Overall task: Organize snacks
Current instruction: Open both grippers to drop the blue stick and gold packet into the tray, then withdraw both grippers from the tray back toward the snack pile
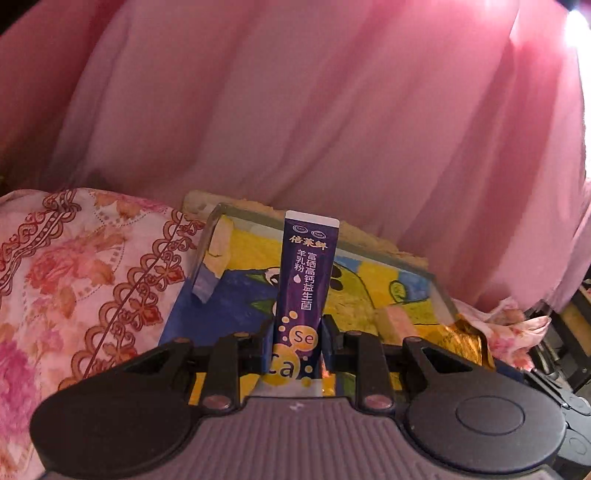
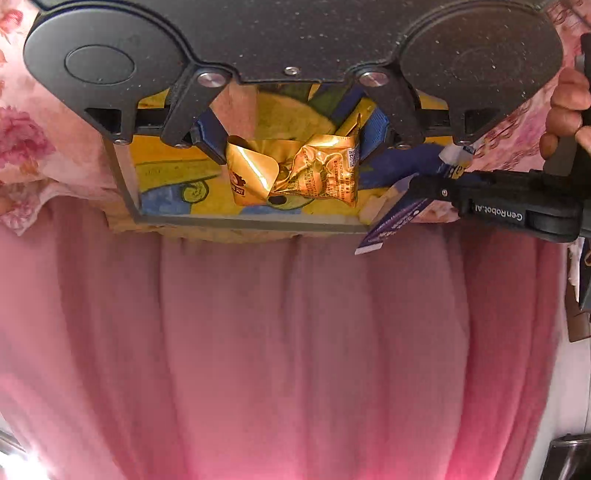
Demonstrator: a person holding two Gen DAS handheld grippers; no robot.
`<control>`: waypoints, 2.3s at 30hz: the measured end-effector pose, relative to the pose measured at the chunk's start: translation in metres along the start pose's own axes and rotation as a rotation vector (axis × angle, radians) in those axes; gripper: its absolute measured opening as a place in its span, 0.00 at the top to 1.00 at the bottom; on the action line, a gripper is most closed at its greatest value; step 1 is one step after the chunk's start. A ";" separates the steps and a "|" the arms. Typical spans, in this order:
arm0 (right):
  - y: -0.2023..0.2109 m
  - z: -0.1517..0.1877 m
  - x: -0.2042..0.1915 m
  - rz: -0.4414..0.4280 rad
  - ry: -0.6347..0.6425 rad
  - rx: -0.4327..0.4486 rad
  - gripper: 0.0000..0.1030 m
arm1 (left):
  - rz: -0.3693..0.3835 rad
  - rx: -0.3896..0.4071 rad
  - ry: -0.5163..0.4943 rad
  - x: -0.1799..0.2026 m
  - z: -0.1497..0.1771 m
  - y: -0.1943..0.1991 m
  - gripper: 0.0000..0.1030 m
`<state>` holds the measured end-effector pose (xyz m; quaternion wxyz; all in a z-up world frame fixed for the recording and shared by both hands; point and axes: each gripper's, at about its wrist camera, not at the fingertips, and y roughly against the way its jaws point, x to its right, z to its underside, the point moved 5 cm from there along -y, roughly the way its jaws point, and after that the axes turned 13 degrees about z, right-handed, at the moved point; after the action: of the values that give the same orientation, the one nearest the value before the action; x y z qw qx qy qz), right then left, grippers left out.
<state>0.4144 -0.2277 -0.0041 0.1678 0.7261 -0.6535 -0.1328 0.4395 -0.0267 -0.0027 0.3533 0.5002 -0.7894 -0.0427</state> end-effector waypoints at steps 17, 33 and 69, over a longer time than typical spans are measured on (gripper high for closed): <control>-0.036 0.024 -0.030 0.018 0.080 -0.044 0.24 | -0.085 -0.087 -0.022 -0.015 0.013 -0.030 0.73; -0.007 0.030 -0.012 -0.010 -0.037 -0.043 0.02 | -0.089 -0.023 0.033 -0.011 0.014 -0.005 0.22; 0.226 0.033 0.011 0.088 -0.096 0.247 0.01 | -0.120 0.273 -0.217 0.067 0.089 0.185 0.00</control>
<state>0.1979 -0.2611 0.0606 0.0514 0.7046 -0.7034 -0.0783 0.2283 -0.0154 0.0433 0.1917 0.5824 -0.7899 -0.0099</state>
